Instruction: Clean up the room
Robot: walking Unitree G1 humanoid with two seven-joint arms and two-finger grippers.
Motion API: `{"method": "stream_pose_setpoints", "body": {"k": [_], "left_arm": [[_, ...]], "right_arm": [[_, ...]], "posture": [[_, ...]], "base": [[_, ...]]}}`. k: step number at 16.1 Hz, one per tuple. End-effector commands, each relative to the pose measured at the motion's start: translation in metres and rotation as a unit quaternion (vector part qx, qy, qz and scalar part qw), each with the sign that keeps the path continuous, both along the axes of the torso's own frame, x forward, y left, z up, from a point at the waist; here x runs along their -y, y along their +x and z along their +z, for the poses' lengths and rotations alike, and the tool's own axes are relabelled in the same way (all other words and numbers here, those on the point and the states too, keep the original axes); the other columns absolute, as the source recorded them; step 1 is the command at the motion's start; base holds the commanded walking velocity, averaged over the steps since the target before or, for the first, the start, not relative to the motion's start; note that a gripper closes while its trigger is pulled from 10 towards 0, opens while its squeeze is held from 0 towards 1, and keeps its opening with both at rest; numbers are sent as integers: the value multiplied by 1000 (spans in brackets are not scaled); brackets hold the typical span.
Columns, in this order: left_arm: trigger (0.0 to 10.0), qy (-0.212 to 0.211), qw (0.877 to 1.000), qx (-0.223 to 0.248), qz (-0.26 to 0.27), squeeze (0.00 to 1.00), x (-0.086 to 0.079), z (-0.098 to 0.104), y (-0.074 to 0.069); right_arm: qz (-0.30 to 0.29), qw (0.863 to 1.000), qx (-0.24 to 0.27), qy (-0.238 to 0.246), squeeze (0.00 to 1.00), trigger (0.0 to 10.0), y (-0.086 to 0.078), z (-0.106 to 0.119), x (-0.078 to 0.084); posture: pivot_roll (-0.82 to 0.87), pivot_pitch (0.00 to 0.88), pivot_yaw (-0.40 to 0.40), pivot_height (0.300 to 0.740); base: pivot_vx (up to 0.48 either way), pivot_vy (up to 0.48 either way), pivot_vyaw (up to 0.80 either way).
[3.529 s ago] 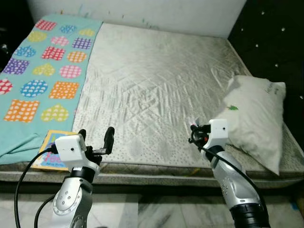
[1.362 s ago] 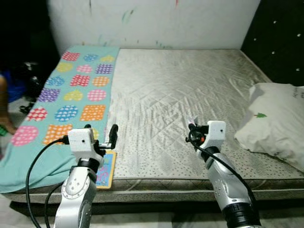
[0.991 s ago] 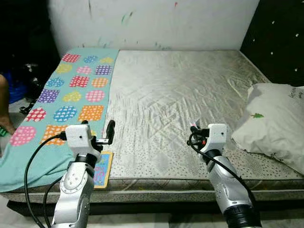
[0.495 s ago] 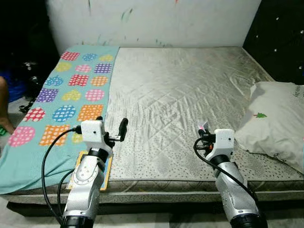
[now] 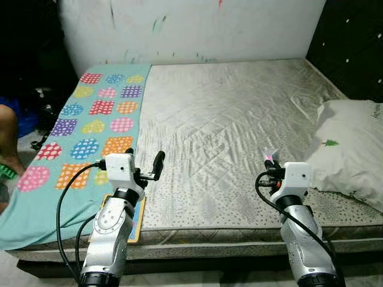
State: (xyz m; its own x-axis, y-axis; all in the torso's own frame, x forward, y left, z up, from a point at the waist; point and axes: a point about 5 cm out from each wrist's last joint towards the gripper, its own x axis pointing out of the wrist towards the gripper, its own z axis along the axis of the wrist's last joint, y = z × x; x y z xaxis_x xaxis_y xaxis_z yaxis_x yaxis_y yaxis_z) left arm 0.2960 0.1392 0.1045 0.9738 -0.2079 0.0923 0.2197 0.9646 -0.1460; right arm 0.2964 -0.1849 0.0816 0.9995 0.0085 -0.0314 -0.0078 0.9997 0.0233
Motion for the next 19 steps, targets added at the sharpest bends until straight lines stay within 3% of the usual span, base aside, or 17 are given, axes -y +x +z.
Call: {"method": "stream_pose_setpoints", "body": {"k": [1,3,7,12,14,17,19], "left_arm": [[10000,-1,1000,7,-2,0,0,4,7],[10000,-7,1000,8,10,0,0,5,10],[10000,1,1000,4,9,0,-8,4,0],[10000,-8,999,-6,43,0,-18,1,-9],[10000,-1,998,-6,58,0,-28,2,-21],[10000,15,996,-20,80,0,-50,1,-59],[10000,22,995,-39,88,0,-55,-5,-71]], "right_arm": [[17,1000,13,-8,0,10000,7,8,-7],[35,999,27,-25,0,10000,9,15,-9],[-6,999,32,3,0,10000,-1,21,5],[20,1000,15,4,0,10000,-7,17,-2],[22,1000,16,-3,0,10000,-12,22,5],[32,999,-1,-24,0,10000,-37,22,20],[47,998,-14,-25,0,10000,-46,18,16]], "posture": [[-154,0,56,740],[-155,0,58,740],[-120,45,53,740],[-88,60,9,740],[-78,68,-1,740],[-67,80,-4,740],[-62,87,-7,740]], "base": [[0,0,0],[0,0,0],[0,0,0],[0,0,0],[0,0,0],[0,0,0],[0,0,0]]}}
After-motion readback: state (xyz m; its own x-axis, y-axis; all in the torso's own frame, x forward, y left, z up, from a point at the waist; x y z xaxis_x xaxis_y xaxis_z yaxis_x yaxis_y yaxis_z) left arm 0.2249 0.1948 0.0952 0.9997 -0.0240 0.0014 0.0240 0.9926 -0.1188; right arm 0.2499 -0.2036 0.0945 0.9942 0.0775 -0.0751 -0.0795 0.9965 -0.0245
